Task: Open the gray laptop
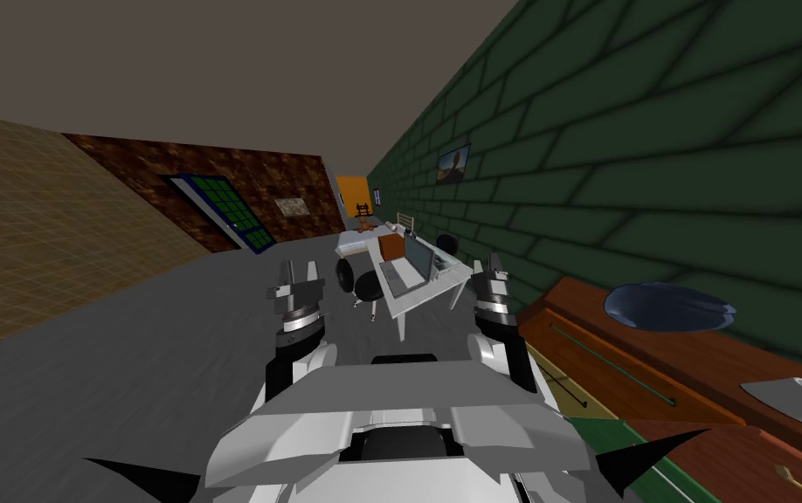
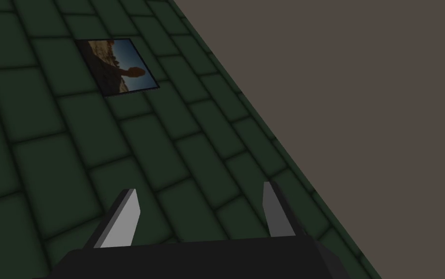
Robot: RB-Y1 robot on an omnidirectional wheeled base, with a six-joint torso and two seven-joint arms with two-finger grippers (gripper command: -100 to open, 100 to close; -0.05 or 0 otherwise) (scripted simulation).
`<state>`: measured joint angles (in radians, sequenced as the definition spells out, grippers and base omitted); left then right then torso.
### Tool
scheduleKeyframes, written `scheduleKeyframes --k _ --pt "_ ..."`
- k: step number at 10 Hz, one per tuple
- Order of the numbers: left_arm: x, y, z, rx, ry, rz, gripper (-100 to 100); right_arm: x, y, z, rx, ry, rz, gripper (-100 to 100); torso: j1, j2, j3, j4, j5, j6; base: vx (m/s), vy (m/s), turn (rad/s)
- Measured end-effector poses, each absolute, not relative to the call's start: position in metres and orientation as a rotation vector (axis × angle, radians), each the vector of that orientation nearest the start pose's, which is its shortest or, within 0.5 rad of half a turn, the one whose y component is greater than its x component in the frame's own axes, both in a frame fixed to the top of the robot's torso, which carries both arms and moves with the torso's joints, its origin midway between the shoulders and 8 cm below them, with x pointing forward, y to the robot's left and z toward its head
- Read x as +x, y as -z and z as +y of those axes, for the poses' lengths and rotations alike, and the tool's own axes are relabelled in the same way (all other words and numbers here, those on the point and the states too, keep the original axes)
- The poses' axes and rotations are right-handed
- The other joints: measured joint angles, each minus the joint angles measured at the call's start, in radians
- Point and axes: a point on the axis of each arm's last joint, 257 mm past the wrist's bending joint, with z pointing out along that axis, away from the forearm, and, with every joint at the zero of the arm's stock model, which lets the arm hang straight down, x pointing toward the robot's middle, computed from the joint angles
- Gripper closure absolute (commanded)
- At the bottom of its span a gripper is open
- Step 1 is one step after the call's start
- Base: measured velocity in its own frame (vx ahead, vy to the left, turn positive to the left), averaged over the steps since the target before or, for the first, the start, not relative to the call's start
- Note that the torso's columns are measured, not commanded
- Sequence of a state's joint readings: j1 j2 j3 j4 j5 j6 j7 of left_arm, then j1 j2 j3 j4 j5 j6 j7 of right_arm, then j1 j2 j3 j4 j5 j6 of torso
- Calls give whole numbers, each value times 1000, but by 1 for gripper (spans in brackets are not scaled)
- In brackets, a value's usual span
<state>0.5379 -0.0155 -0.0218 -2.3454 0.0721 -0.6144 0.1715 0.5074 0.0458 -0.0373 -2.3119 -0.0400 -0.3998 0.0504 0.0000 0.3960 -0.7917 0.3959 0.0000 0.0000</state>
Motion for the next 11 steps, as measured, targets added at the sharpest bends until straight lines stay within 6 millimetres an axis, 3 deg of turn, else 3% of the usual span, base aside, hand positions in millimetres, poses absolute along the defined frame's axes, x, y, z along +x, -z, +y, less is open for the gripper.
scheduleKeyframes --k 3,4,6,11 --pt "306 -61 282 -647 1544 405 0 349 -17 -304 752 -1224 611 0 0 222 -443 221 0 0 0 0 0" --pt "306 -61 282 -647 1544 405 0 349 -17 -304 752 -1224 611 -100 0 295 -590 295 0 0 10 -9 56" --pt "306 -61 282 -648 1544 406 0 350 -15 -300 734 -1248 648 -100 -1 338 -679 338 0 0 11 -28 91" --pt "306 -61 282 -648 1544 406 0 357 2 -300 778 -1384 702 -100 0 342 -684 342 0 0 25 -57 163"
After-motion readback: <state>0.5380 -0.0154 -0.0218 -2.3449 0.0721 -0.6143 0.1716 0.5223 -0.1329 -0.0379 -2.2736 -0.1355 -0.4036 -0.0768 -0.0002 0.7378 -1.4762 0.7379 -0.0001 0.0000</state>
